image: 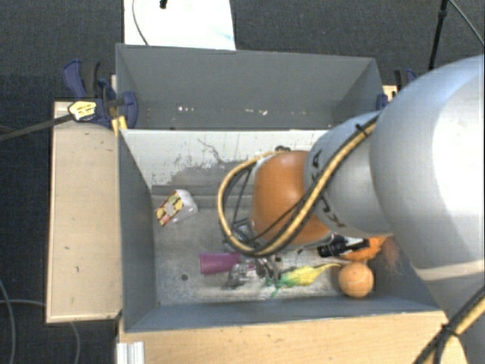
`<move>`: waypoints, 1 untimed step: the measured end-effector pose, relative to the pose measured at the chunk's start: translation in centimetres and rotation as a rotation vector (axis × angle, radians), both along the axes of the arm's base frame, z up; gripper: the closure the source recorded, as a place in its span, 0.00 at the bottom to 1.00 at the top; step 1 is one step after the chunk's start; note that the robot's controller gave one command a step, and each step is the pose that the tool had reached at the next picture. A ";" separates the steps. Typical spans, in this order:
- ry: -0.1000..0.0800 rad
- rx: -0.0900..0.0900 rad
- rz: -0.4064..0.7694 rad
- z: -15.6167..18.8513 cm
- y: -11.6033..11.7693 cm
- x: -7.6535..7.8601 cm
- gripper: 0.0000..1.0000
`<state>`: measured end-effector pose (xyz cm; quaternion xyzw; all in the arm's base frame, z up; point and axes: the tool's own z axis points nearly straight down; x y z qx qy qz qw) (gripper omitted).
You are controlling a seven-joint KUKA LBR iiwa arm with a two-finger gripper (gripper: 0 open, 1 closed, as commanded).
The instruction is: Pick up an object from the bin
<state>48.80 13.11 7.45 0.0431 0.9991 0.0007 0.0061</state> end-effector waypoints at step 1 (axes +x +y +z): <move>0.012 -0.001 0.001 11.8 -0.2 0.9 1.00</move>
Offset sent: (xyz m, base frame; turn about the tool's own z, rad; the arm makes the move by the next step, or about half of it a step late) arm 0.0000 0.0000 0.0000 0.0000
